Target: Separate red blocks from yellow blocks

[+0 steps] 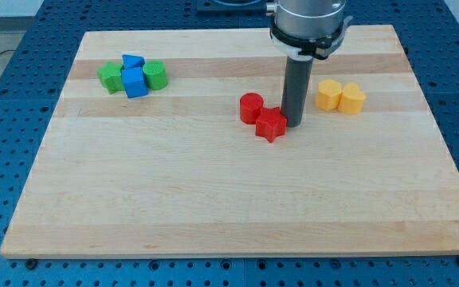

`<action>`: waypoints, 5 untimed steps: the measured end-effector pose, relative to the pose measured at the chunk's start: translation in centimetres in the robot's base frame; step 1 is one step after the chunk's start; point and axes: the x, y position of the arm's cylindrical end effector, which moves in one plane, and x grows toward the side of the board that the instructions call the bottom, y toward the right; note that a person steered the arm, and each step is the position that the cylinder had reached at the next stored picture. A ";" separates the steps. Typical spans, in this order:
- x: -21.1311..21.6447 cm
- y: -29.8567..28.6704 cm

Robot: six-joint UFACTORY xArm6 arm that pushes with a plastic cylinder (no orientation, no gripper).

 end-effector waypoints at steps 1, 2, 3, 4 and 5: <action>-1.0 0.0; -2.9 -1.0; -4.5 -2.1; -6.1 -4.3; -6.1 -8.4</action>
